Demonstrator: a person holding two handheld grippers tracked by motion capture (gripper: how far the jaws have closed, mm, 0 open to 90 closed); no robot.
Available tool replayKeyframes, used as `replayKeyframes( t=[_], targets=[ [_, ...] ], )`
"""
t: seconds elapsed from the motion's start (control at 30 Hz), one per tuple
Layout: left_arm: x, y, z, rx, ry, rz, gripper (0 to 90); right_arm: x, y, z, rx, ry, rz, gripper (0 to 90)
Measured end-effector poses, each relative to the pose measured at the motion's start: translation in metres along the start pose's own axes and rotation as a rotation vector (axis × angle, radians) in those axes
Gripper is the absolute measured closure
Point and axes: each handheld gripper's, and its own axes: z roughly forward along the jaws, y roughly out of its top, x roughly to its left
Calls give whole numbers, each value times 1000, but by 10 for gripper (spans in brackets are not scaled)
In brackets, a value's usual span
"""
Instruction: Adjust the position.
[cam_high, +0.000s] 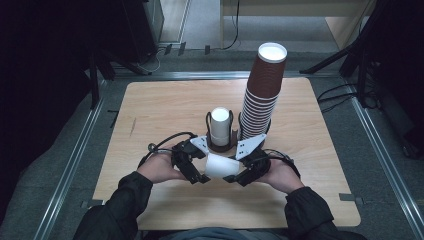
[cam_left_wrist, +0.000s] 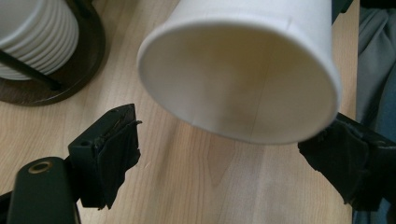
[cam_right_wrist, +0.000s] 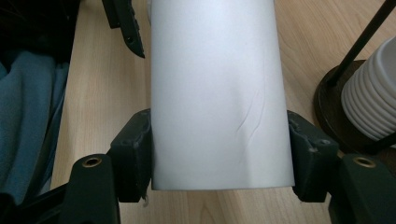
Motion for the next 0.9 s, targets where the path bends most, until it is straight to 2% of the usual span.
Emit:
replayKeyframes(
  t=[0.07,0.13,0.3,0.43,0.53,0.6,0.67,0.8,0.9],
  targets=[
    [2,-3,0,-16,13,-8,112,0,-1,-1,0,1,7,348],
    [4,-5,-2,-38,-5,-24,104,-1,-1,-2,-6,-6,1,348],
    [6,-8,-9,-93,-3,-31,99,-3,-3,-5,-18,-9,15,347],
    [8,-11,-10,-107,-9,-52,86,-3,-3,-8,-32,-13,24,346],
    [9,-11,-12,-151,-25,-58,74,-4,-3,-10,-44,-10,22,346],
    [8,-11,-14,-186,-21,-60,70,-4,-3,-11,-56,-5,26,346],
    [9,-11,-14,-214,-34,-69,65,-4,-3,-12,-67,0,22,346],
    [7,-10,-11,-233,-64,-86,64,-4,-2,-13,-87,13,27,346],
    [6,-7,-10,-255,-79,-83,65,-4,-1,-14,-116,28,31,346]
  ],
)
